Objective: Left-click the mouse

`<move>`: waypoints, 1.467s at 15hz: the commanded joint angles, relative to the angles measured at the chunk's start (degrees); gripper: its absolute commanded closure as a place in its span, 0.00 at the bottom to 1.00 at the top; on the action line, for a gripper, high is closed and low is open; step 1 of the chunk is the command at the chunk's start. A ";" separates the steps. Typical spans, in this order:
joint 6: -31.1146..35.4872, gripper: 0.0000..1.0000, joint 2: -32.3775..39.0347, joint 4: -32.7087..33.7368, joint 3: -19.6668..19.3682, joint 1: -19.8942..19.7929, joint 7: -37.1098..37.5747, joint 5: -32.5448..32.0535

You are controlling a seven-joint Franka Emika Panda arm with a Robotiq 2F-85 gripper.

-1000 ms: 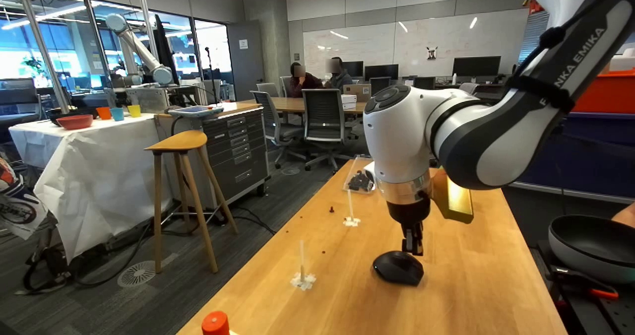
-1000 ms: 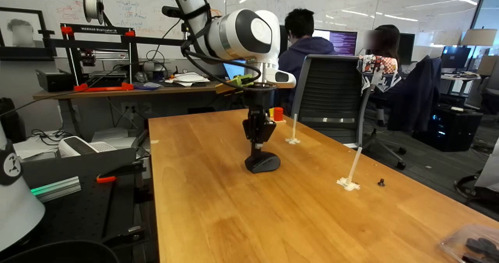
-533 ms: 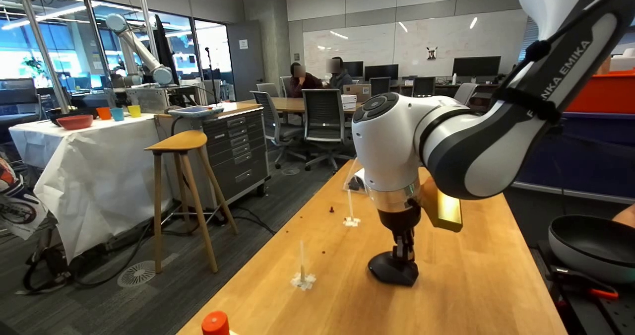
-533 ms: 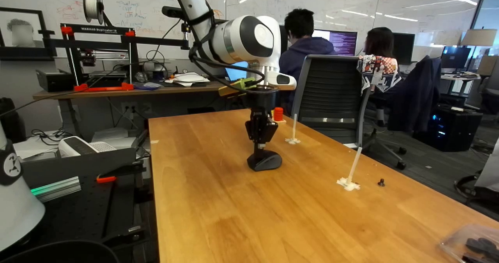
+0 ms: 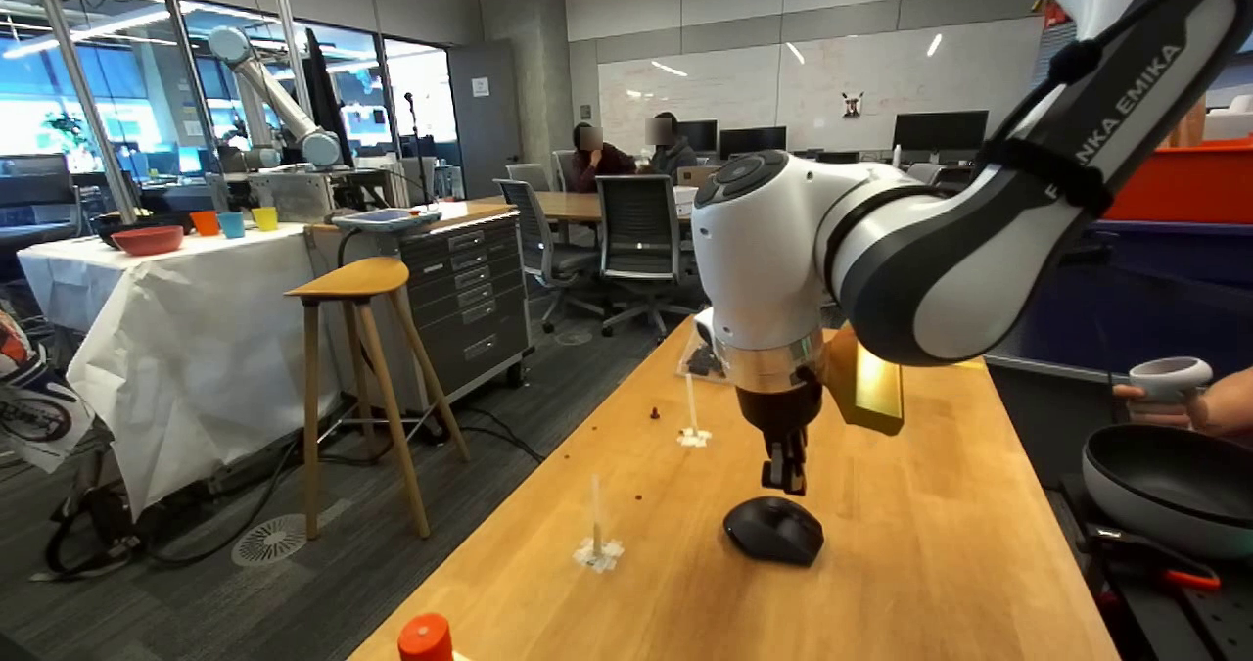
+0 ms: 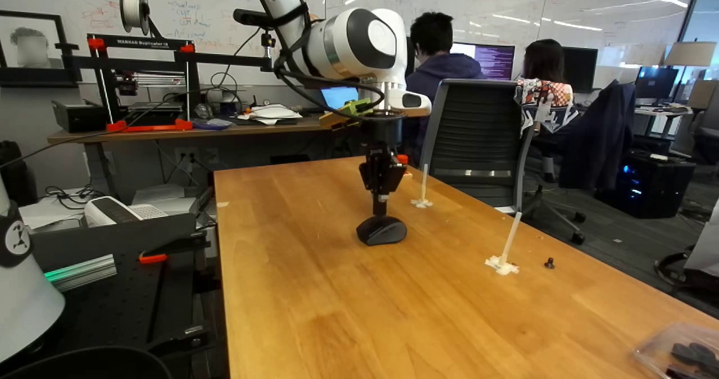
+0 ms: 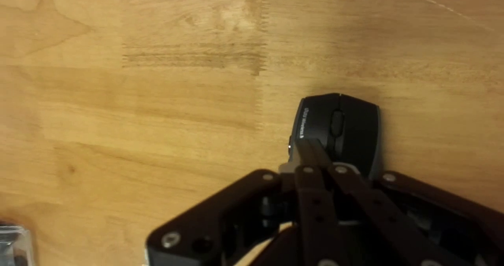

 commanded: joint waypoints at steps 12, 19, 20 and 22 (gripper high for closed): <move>-11.92 1.00 -27.47 -4.75 0.48 -5.36 -21.03 19.11; -17.26 0.74 -32.61 -5.05 -0.10 -6.39 -26.54 25.48; -18.42 0.73 -32.75 -4.73 -0.03 -6.65 -25.76 25.08; -17.53 0.83 -31.14 -4.24 0.57 -6.77 -24.54 23.84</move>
